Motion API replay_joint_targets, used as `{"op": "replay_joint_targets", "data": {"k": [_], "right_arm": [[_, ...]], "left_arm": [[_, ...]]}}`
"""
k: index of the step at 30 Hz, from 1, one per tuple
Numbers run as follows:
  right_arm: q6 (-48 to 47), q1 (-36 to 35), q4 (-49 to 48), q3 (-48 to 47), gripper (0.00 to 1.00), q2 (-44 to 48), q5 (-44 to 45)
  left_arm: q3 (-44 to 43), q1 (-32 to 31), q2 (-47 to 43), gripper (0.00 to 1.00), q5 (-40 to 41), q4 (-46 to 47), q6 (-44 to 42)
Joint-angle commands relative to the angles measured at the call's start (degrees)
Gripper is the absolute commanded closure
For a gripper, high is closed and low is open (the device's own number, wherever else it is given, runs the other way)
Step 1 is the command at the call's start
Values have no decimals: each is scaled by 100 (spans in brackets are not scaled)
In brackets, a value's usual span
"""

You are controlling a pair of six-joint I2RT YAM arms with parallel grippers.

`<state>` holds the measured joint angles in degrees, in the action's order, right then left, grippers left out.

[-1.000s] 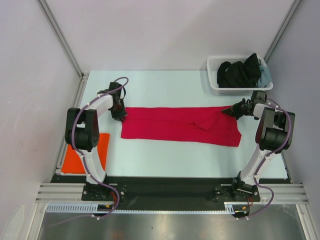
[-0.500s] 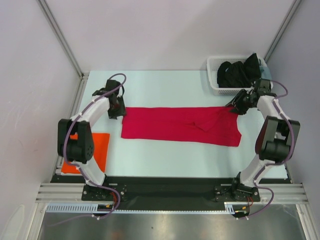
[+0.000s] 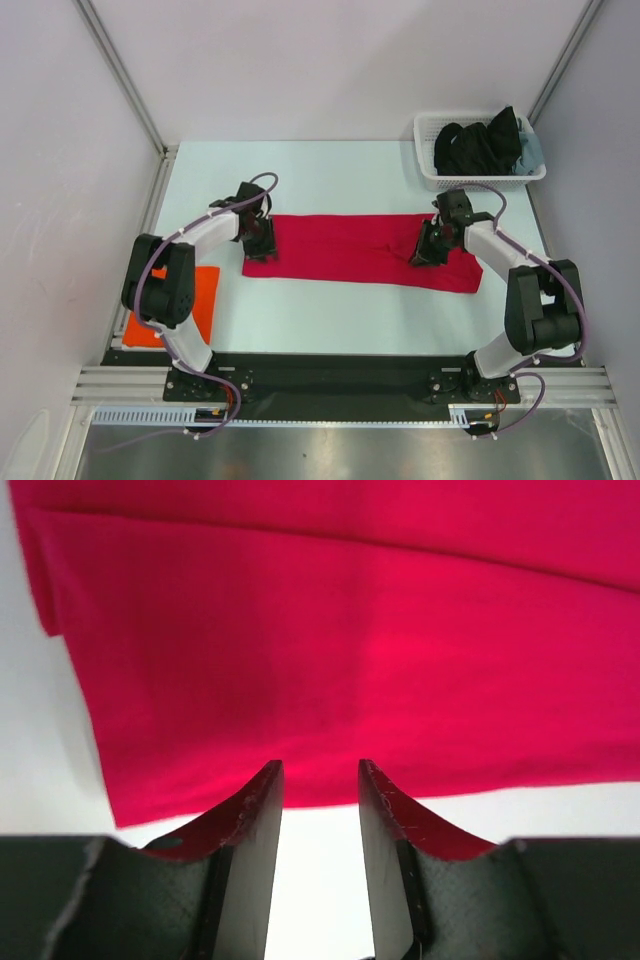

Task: Fold and stack the t-shirts
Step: Fold the tshirt

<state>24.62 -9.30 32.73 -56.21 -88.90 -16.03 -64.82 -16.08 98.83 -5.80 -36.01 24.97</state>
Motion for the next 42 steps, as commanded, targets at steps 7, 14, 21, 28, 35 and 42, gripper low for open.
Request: {"op": "replay_joint_targets", "data": {"k": [7, 14, 21, 28, 35, 42], "right_arm": [[-212, -169, -408, -31, 77, -408, 531], [-256, -283, -619, -232, 77, -838, 531], [-388, -292, -487, -1348, 76, -1594, 645], [-564, -239, 110, -2570, 73, -2395, 724], [-651, -2, -251, -2675, 69, -2482, 470], [-1020, 138, 399, -2519, 61, -1552, 794]], "left_arm": [[66, 105, 251, 60, -290, 287, 43], [-5, 175, 93, 59, -167, 130, -19], [74, 193, 49, 59, -158, 103, 34], [145, 193, -65, 59, -114, 41, 60], [136, 193, -118, 59, -193, 15, 166], [259, 193, -294, 59, -299, 120, 280]]}}
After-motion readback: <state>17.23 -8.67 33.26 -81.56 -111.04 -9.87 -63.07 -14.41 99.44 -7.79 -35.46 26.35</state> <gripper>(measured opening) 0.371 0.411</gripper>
